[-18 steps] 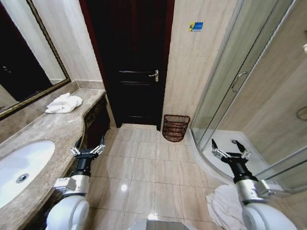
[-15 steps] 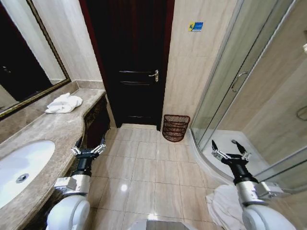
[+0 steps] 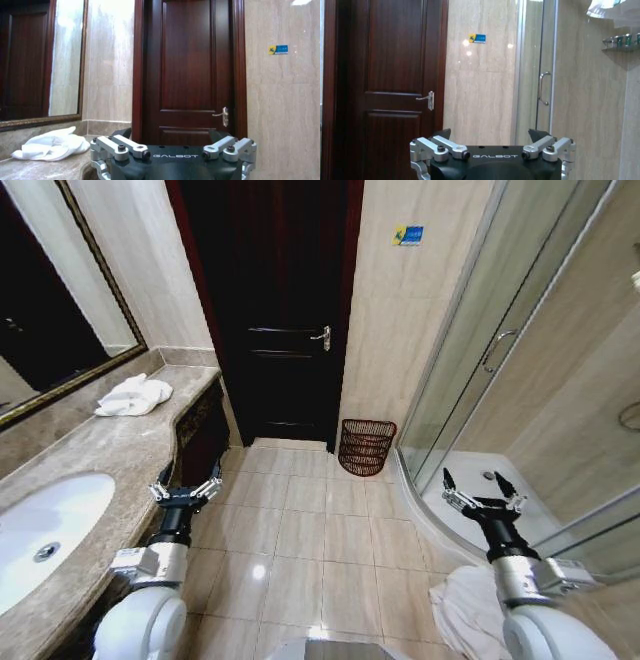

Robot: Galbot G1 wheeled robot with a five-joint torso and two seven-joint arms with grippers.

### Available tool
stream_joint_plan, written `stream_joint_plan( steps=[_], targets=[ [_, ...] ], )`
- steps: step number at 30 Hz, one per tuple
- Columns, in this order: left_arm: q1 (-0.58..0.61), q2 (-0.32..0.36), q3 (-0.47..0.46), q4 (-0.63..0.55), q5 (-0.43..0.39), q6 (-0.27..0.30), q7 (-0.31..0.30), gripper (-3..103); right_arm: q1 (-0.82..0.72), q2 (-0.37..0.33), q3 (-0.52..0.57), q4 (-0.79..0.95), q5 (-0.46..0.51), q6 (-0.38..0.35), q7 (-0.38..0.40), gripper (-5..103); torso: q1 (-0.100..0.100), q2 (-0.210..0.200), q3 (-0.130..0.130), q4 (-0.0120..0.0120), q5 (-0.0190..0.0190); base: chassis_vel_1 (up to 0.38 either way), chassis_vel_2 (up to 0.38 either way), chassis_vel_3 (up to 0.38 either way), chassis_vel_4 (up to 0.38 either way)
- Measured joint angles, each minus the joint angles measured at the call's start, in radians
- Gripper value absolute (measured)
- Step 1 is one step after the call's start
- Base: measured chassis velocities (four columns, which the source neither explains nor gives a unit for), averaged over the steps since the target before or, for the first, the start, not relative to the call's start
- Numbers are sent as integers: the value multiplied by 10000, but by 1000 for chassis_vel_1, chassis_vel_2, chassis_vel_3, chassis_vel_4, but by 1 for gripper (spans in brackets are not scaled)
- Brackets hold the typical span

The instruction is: Discard the used towel into the hamper.

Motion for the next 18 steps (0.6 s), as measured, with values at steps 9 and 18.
stream_joint_plan(
  steps=[9,18],
  targets=[
    [-68,-56,19,42,13,-25,-4,100,-2,-34,-9,21,2,-1,-4,100,0,0,0,-1,0,0,0,0,0],
    [-39,-111,32,23,15,9,0,100,65,-159,-13,49,75,-93,16,100,0,0,0,0,0,0,0,0,0]
  ],
)
